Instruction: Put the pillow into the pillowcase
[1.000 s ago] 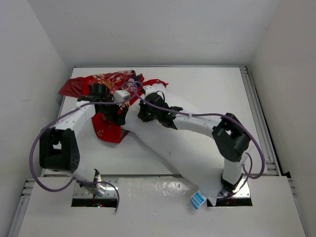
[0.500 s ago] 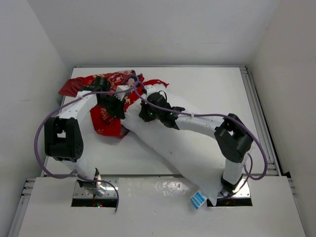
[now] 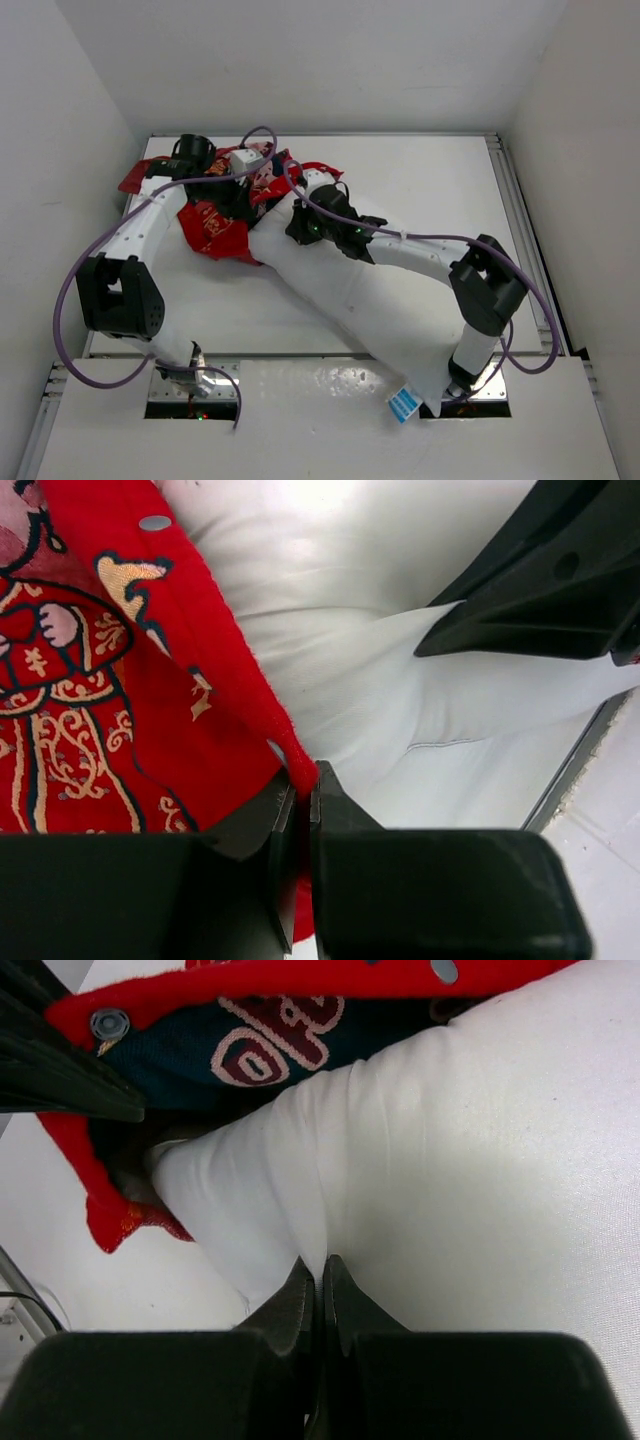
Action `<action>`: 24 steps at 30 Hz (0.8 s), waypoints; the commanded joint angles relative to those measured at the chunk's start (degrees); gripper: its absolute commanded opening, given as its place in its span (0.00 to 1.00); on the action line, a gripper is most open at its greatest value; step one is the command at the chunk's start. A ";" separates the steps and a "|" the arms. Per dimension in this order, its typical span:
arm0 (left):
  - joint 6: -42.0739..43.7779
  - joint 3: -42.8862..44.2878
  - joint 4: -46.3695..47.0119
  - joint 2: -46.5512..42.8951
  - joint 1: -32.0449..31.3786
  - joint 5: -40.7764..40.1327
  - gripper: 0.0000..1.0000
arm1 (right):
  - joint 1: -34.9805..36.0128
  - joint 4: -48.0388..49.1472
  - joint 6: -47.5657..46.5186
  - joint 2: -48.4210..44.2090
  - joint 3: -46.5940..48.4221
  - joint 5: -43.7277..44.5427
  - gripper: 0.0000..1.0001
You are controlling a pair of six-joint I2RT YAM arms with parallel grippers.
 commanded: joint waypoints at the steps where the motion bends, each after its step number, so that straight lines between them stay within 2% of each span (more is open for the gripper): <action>1: 0.73 2.04 -0.09 -0.68 -0.41 2.34 0.00 | -0.25 -1.35 1.87 -1.37 -1.04 -2.95 0.00; 5: -1.99 3.00 3.50 -2.08 -2.60 6.65 0.00 | 0.45 2.95 6.25 -1.01 0.36 -7.88 0.00; 9: -1.03 3.27 3.60 -5.24 -5.67 14.46 0.00 | 3.44 7.35 5.04 -2.42 3.26 -7.72 0.00; 12: -0.76 -1.20 5.35 -7.61 -7.08 13.87 0.05 | 3.19 7.02 5.74 -1.46 3.70 -11.83 0.03; 13: -0.59 -2.95 6.84 -7.80 -7.18 12.73 0.06 | 2.49 5.27 5.91 -0.32 4.05 -12.98 0.12; 14: -0.67 -5.84 7.20 -7.71 -7.26 9.59 0.07 | -0.04 0.81 6.44 0.04 4.66 -13.95 0.30; 16: -0.76 -7.88 7.29 -7.10 -7.09 6.67 0.07 | -3.57 -1.95 9.32 -1.35 3.62 -15.88 0.58; 18: -0.85 -9.47 6.59 -5.87 -7.09 3.59 0.09 | -9.09 -1.18 10.83 -4.25 -1.72 -18.34 0.78; 21: 0.11 -10.62 5.71 -4.81 -7.35 2.27 0.13 | -14.81 -1.51 9.79 -10.76 -6.31 -18.96 0.92; 24: 1.34 -9.74 3.87 -3.85 -8.58 0.95 0.22 | -18.61 -7.39 3.74 -12.70 -4.04 -19.67 0.95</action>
